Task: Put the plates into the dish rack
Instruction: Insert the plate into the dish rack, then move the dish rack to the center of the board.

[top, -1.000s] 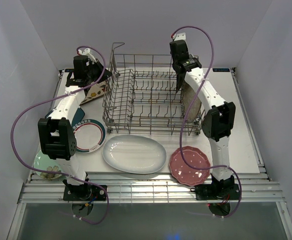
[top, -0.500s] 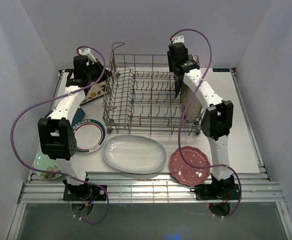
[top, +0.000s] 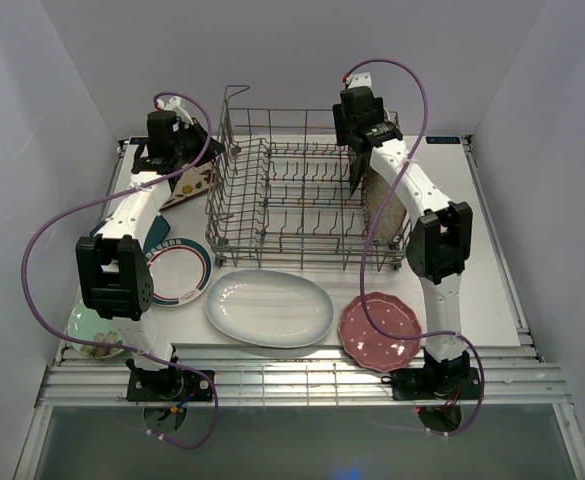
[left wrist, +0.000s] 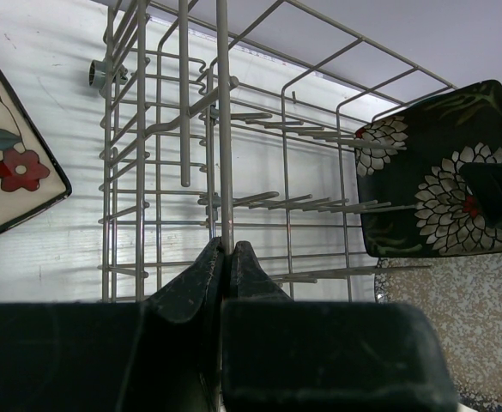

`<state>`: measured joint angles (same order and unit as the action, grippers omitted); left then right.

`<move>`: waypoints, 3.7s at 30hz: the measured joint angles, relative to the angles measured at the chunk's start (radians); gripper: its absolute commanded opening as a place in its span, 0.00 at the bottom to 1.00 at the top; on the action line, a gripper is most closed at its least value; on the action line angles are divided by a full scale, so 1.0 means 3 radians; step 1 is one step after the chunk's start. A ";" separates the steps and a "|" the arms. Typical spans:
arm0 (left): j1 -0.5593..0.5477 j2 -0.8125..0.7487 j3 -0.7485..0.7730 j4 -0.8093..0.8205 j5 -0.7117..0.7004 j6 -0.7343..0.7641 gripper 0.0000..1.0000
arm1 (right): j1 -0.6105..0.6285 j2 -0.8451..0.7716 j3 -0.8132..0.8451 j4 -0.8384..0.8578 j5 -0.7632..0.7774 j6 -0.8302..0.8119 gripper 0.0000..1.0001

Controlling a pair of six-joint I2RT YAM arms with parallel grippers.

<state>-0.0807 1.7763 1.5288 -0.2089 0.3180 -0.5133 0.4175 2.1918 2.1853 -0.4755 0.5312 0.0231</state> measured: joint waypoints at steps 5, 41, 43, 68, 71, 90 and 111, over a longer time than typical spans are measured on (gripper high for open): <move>0.0000 -0.0001 0.0000 -0.0001 0.0000 0.0001 0.00 | 0.0008 -0.0207 -0.0200 0.0036 -0.0038 -0.0001 0.74; 0.0023 -0.0067 -0.0102 0.0064 -0.0019 0.0010 0.00 | 0.0099 -0.4058 -0.3962 0.0532 0.0088 0.0755 0.54; 0.0024 -0.0090 -0.0127 0.0064 -0.0023 0.0010 0.00 | 0.0100 -0.4241 -0.4181 0.0533 0.0121 0.0863 0.50; 0.0032 -0.0137 -0.0188 0.0090 -0.0022 0.0009 0.00 | 0.0098 -0.4424 -0.5114 0.0547 0.0064 0.1462 0.47; 0.0032 -0.0137 -0.0188 0.0089 -0.0018 0.0009 0.00 | 0.0095 -0.4412 -0.5126 0.0576 0.0067 0.1474 0.45; 0.0055 0.0041 0.0107 -0.0128 -0.0009 0.0008 0.00 | -0.0022 -0.4176 -0.5203 0.1099 0.0137 0.1703 0.08; 0.0060 0.0698 0.0890 -0.0145 0.0013 0.0027 0.00 | -0.0217 -0.3555 -0.4978 0.1601 0.0041 0.1652 0.08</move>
<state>-0.0628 1.9858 1.7958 -0.2523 0.3218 -0.5053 0.3523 1.1252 0.6918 0.0048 0.5434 0.5186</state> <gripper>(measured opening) 0.124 0.233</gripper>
